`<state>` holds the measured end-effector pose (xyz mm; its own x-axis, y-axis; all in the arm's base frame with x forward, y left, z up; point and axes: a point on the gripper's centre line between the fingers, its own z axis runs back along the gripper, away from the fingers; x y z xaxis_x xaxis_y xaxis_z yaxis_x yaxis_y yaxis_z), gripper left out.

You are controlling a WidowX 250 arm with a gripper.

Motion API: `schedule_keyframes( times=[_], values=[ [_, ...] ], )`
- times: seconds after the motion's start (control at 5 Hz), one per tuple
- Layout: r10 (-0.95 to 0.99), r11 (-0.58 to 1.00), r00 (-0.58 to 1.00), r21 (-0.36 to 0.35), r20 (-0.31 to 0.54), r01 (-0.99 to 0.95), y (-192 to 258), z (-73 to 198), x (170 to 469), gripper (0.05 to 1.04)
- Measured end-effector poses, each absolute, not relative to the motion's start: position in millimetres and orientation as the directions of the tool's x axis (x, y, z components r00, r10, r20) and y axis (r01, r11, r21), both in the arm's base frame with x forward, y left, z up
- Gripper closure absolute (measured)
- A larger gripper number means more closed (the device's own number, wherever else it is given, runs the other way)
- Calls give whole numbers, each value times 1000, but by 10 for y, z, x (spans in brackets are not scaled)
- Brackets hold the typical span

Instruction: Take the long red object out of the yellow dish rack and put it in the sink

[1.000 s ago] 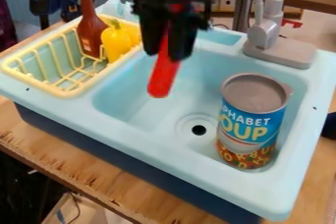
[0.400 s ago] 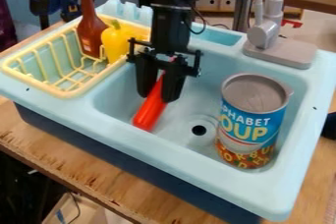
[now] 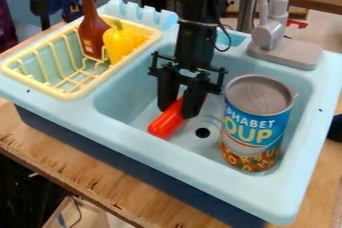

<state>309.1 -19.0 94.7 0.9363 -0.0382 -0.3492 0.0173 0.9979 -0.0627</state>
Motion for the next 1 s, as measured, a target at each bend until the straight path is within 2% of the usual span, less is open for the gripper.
schedule_keyframes(
  times=[0.2, 0.4, 0.6, 0.8, 1.0],
  values=[
    [-70, 998, 927, -20, -368, 68, -265, 938, 3067, 199],
    [-56, 997, 958, 27, -282, 66, -231, 1213, 3055, 74],
    [1, 997, 992, 72, -126, 9, -149, 1686, 2868, 78],
    [14, 997, 1000, 78, -28, -11, -105, 2032, 2656, 81],
    [4, 996, 999, 84, 41, -7, -162, 2222, 2496, 81]
  ],
)
